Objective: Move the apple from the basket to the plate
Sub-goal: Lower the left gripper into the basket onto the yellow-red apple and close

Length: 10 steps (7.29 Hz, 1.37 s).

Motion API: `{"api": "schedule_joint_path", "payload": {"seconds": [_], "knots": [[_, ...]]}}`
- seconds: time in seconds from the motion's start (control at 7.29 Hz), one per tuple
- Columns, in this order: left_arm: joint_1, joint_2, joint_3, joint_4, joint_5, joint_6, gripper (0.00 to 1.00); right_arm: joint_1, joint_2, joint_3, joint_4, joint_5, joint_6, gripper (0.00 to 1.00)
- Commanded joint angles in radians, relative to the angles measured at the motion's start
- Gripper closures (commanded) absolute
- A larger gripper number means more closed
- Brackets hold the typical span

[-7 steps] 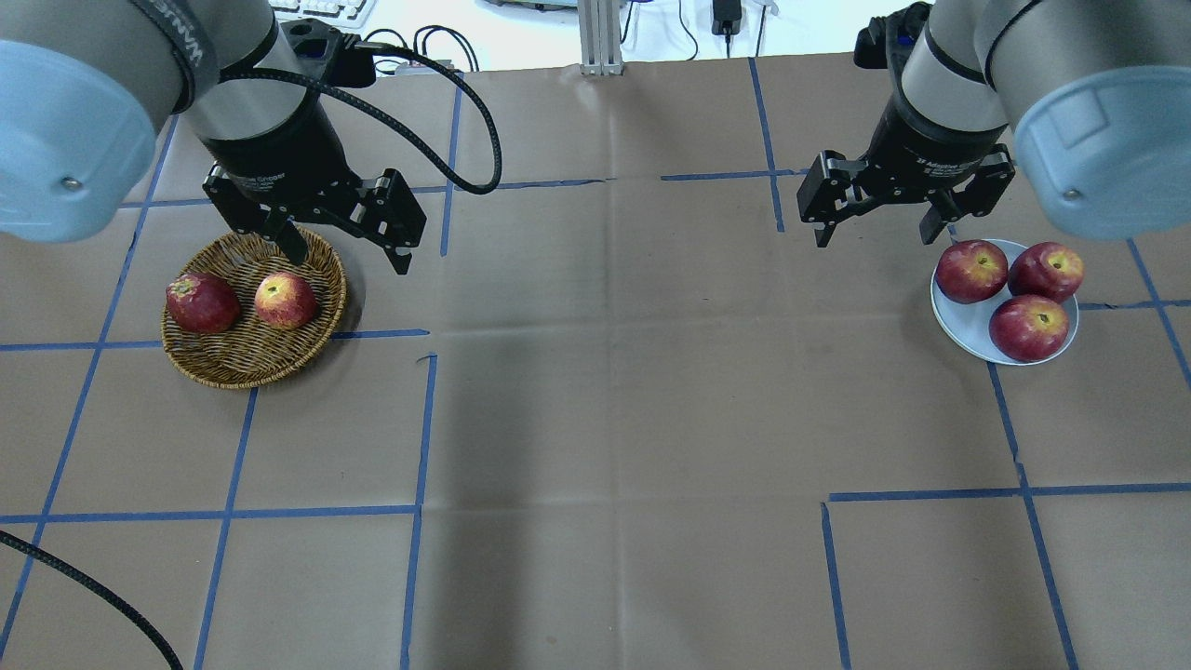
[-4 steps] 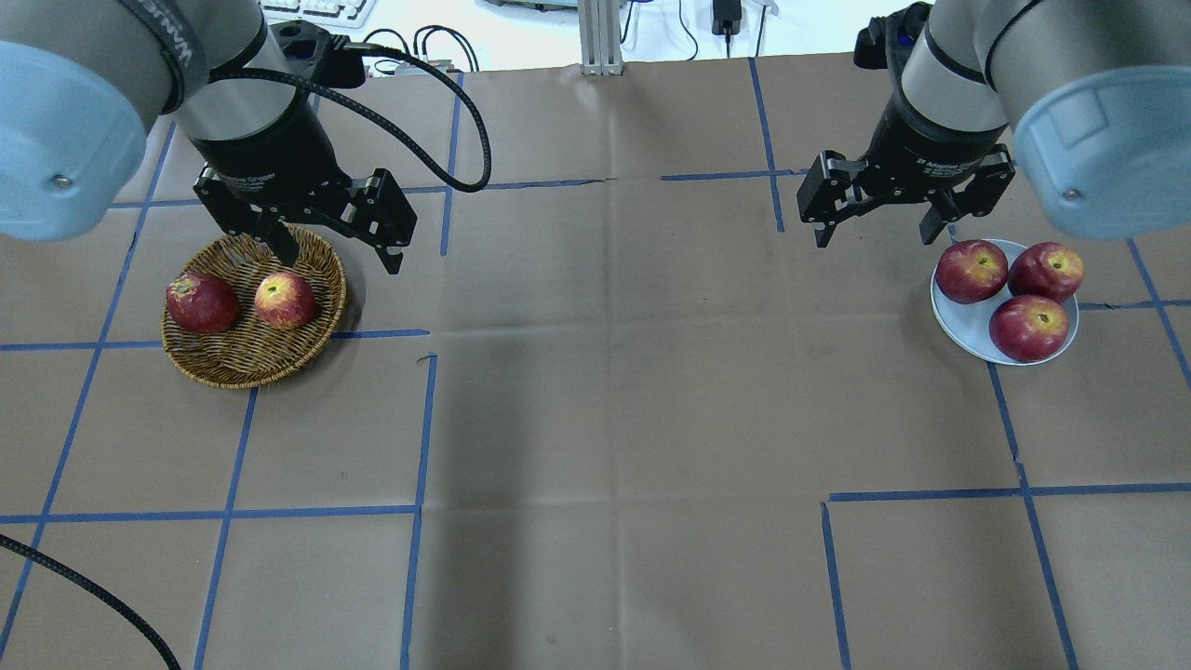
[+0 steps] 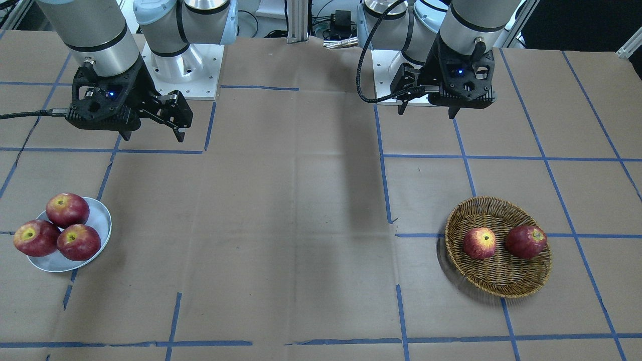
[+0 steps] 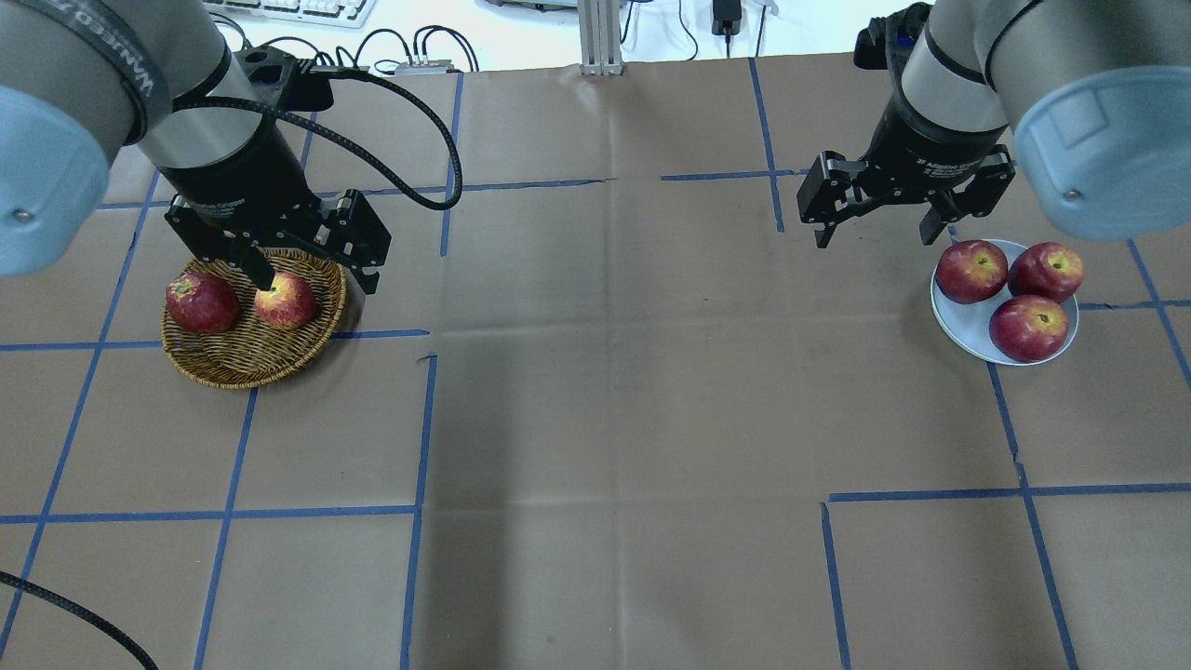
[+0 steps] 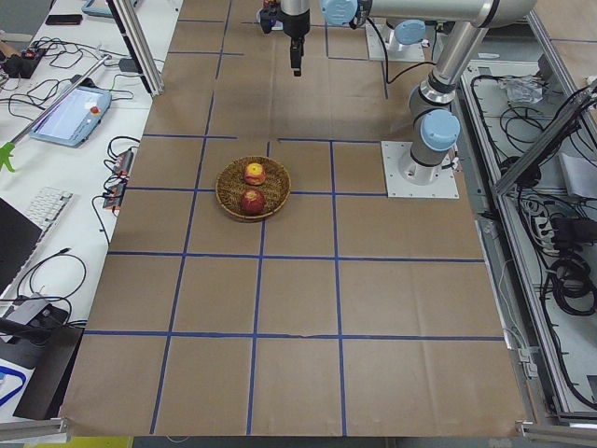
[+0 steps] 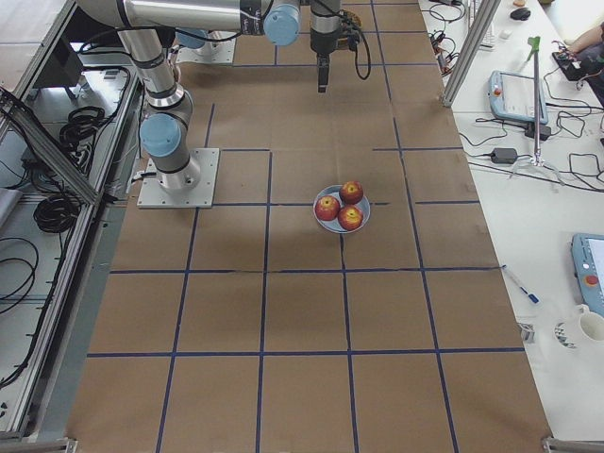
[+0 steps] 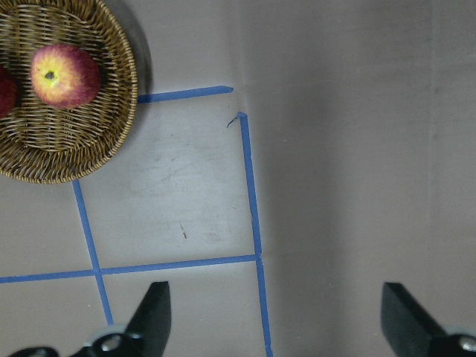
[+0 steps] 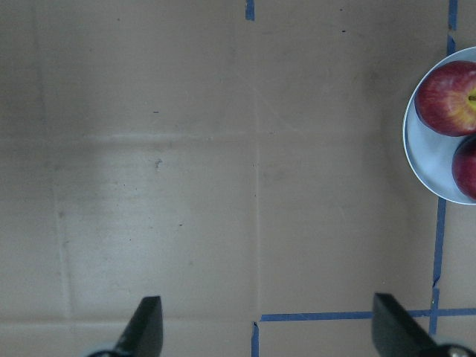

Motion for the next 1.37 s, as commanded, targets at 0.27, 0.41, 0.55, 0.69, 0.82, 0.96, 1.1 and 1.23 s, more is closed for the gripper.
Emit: {"api": "schedule_joint_path", "payload": {"seconds": [0.27, 0.41, 0.55, 0.69, 0.82, 0.96, 1.1, 1.23], "knots": [[0.015, 0.024, -0.063, 0.014, -0.001, 0.019, 0.01, 0.000, 0.000, 0.000, 0.000, 0.000, 0.000, 0.00], [0.033, -0.004, -0.066, 0.020, -0.003, 0.111, 0.01, 0.000, 0.000, 0.002, 0.000, 0.000, 0.001, 0.00], [0.064, -0.033, -0.069, 0.044, -0.004, 0.148, 0.01, 0.000, 0.000, 0.002, 0.000, 0.000, 0.000, 0.00], [0.110, -0.062, -0.071, 0.092, -0.003, 0.220, 0.01, 0.000, 0.000, 0.000, 0.000, 0.000, 0.001, 0.00], [0.162, -0.105, -0.083, 0.180, -0.004, 0.295, 0.01, 0.000, 0.000, 0.002, 0.000, 0.000, 0.000, 0.00], [0.197, -0.161, -0.090, 0.284, -0.001, 0.350, 0.01, 0.000, 0.000, 0.002, 0.000, 0.000, 0.000, 0.00], [0.226, -0.220, -0.094, 0.340, -0.001, 0.399, 0.01, 0.000, 0.000, 0.002, 0.002, 0.000, 0.000, 0.00], [0.259, -0.284, -0.089, 0.389, -0.001, 0.427, 0.01, 0.000, 0.000, 0.002, 0.002, 0.000, 0.001, 0.00]]}}
